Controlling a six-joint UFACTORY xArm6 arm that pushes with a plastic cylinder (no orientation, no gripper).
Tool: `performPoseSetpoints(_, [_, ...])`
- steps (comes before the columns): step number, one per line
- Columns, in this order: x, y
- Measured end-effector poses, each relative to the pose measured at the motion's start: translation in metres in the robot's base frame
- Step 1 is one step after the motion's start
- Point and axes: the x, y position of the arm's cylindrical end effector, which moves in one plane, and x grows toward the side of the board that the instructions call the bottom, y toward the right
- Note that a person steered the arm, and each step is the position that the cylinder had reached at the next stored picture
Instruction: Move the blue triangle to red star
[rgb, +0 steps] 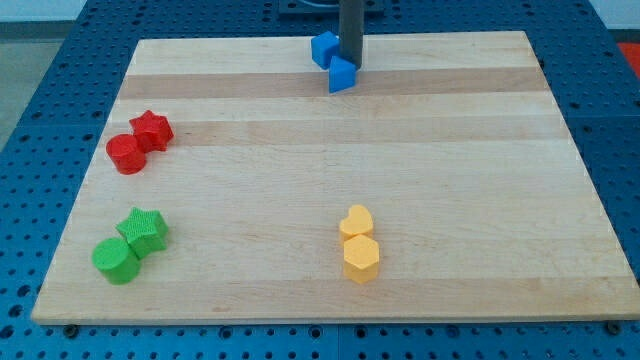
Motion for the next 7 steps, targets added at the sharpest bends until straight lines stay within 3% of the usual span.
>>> performPoseSetpoints(3, [0.072,-0.036])
performPoseSetpoints(7, [0.101,-0.142])
